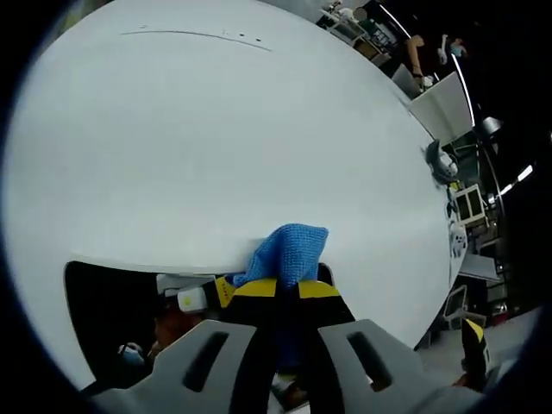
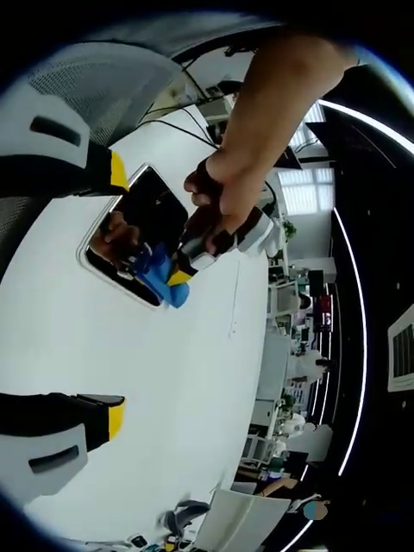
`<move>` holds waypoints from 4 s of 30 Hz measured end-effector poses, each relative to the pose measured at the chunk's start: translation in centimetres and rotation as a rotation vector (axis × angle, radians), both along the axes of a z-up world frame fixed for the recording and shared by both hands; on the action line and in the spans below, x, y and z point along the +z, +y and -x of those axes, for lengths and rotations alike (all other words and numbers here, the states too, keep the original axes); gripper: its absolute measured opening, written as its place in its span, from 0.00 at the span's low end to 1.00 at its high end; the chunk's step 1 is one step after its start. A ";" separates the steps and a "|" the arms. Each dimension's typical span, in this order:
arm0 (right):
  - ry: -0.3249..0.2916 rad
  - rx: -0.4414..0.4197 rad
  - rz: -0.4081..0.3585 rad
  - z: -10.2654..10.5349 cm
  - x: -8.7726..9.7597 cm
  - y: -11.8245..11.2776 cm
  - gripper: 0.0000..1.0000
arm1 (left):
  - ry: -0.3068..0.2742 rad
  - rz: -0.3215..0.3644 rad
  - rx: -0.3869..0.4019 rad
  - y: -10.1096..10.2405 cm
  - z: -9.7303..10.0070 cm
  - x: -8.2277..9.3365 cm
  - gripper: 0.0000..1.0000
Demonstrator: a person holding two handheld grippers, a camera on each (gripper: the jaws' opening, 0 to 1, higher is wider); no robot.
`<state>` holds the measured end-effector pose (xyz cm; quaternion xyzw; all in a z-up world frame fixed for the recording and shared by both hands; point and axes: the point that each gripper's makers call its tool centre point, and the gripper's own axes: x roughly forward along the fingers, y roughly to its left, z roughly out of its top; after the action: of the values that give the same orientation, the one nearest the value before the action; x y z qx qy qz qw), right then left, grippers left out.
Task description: Wipe the mirror surface with the cleaning cloth until all visible marks leave the cleaned area.
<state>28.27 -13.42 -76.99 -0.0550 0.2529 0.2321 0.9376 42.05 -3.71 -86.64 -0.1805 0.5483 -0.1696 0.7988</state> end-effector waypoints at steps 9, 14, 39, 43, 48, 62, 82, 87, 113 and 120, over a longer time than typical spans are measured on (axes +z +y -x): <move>0.006 -0.046 -0.023 -0.4 -0.3 -1.0 0.98 | 0.003 0.011 0.002 -1.4 -0.3 -0.1 0.02; 0.018 -0.035 -0.007 -0.3 -0.7 -0.9 0.98 | -0.006 0.005 -0.004 -1.5 -0.3 -0.1 0.02; 0.015 -0.049 0.007 -0.4 -0.7 -1.1 0.96 | -0.002 0.048 0.009 -2.1 3.0 0.0 0.02; 0.014 -0.047 0.009 -0.4 -0.7 -1.0 0.96 | 0.001 0.050 0.005 -1.9 3.9 0.0 0.02; 0.012 -0.044 0.009 -0.4 -0.7 -1.0 0.96 | 0.006 0.067 0.012 -1.6 4.8 -0.1 0.02; 0.016 -0.040 0.020 -0.2 -0.8 -0.9 0.95 | 0.003 0.059 0.002 -1.6 5.6 0.0 0.02; 0.012 -0.044 0.021 -0.2 -0.7 -0.9 0.95 | 0.005 0.053 -0.009 -0.1 5.8 0.1 0.02; 0.013 -0.040 0.022 -0.2 -0.8 -0.8 0.95 | 0.009 0.046 -0.006 1.2 5.8 0.0 0.02; 0.042 -0.036 -0.006 0.0 -1.0 -0.4 0.95 | 0.023 -0.018 -0.033 8.5 5.8 0.1 0.02; 0.049 -0.020 0.001 0.1 -1.1 -0.3 0.94 | 0.032 -0.024 -0.030 10.1 5.6 0.1 0.03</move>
<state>28.15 -13.69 -78.11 -0.0473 0.2765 0.2239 0.9334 36.45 6.43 -86.56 -0.1652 0.5656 -0.1722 0.7894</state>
